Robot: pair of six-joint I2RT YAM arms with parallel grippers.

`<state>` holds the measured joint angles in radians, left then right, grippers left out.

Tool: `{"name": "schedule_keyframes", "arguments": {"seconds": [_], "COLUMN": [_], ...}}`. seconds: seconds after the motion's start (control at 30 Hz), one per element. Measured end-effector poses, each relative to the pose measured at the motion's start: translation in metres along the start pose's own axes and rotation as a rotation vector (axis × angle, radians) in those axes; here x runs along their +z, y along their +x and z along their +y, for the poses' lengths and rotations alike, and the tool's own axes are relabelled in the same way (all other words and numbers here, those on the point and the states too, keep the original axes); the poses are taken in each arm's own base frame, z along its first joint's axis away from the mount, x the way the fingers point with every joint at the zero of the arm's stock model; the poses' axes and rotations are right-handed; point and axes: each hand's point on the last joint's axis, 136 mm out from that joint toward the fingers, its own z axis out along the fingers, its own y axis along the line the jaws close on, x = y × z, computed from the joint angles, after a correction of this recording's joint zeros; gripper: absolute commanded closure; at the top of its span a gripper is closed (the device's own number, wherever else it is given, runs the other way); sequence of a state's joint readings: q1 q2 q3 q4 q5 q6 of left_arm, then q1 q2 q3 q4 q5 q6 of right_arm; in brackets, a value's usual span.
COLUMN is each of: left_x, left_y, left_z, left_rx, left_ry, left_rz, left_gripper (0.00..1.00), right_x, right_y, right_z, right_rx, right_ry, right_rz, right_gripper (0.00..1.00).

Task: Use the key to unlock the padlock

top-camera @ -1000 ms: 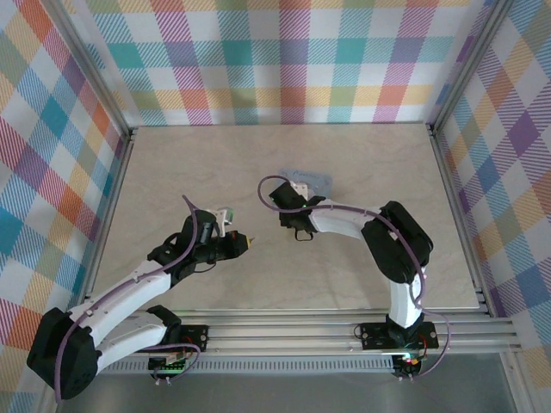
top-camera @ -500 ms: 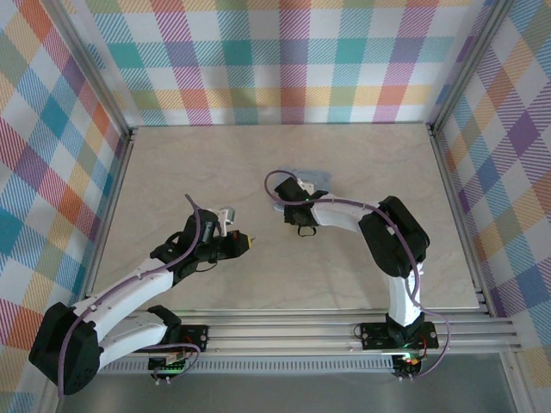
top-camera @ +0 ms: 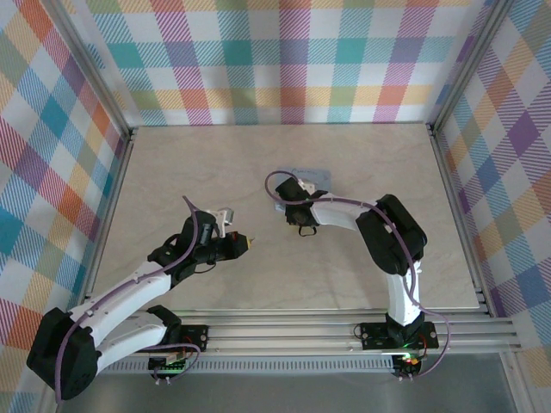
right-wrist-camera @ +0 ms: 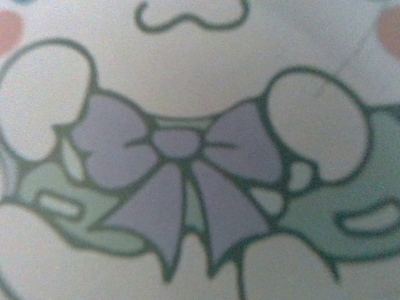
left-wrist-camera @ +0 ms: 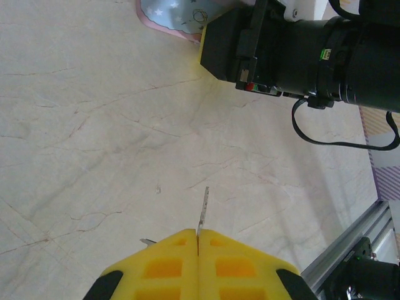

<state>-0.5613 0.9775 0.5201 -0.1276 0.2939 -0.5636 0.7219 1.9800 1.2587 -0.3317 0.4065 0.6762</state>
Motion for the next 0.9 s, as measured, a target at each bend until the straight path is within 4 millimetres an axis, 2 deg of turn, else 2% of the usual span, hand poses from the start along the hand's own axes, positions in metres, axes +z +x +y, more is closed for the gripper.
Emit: {"name": "schedule_keyframes", "arguments": {"seconds": [0.3,0.53,0.9], "left_x": [0.002,0.007,0.028], "left_y": [0.008,0.004,0.003], "left_z": [0.005,-0.005,-0.005], "left_rx": [0.010,0.096,0.217], "left_ry": [-0.001,0.079,0.114], "left_rz": [0.018,-0.017,-0.021], "left_gripper": [1.00,1.00,1.00], "right_x": [-0.007,-0.031,-0.081], "right_y": [0.002,0.009,0.001], "right_z": [0.007,0.019,0.022], "right_rx": [-0.082,-0.090,0.064], "right_ry": [-0.054,-0.179,-0.442], "right_rz": [0.028,0.118,0.282], "right_gripper": [0.88,1.00,1.00]}}
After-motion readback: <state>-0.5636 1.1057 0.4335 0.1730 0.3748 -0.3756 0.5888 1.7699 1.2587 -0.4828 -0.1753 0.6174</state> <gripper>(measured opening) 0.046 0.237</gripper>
